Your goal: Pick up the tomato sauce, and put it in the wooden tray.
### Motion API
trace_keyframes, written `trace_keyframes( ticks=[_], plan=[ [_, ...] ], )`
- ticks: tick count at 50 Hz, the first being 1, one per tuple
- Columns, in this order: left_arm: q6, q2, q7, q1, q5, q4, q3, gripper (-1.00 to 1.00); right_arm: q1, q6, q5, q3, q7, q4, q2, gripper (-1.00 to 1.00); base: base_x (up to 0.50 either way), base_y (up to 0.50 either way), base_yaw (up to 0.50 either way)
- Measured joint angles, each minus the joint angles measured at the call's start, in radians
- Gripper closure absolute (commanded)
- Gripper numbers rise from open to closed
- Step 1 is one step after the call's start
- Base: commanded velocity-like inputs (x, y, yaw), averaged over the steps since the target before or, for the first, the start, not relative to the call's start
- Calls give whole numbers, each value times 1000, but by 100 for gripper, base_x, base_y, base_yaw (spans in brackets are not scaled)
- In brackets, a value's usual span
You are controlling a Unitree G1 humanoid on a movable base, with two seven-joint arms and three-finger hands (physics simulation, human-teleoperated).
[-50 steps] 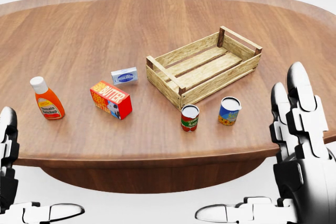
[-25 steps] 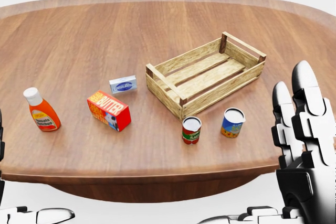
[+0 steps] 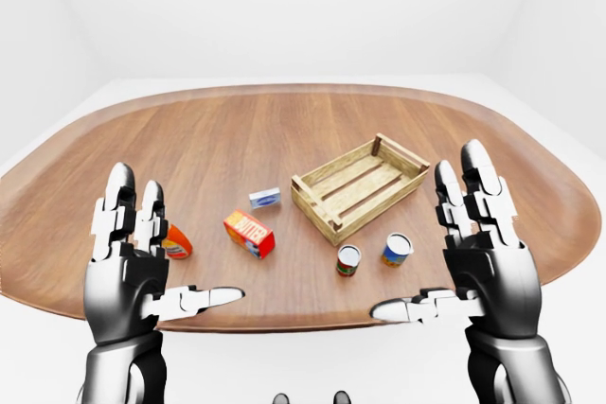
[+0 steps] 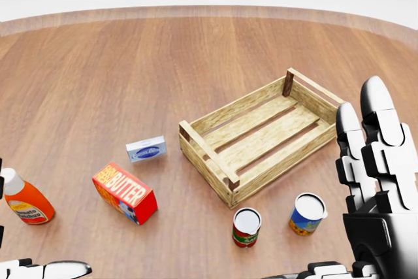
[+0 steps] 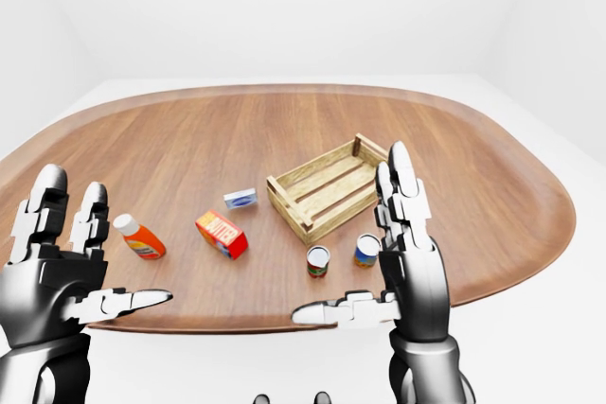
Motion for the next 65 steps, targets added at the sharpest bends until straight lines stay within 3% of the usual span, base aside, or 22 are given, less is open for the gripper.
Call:
trace_keyframes(
  ticks=[41, 65],
  plan=[
    [0, -4, -9, 5, -5, -13, 6, -100, -1, 0, 3, 3, 1, -9, 2, -100, 50, 0, 0],
    [0, -2, -5, -2, -4, -4, 9, -100, 39, 0, -20, 104, -99, -2, -31, -100, 1, 0, 0]
  ],
)
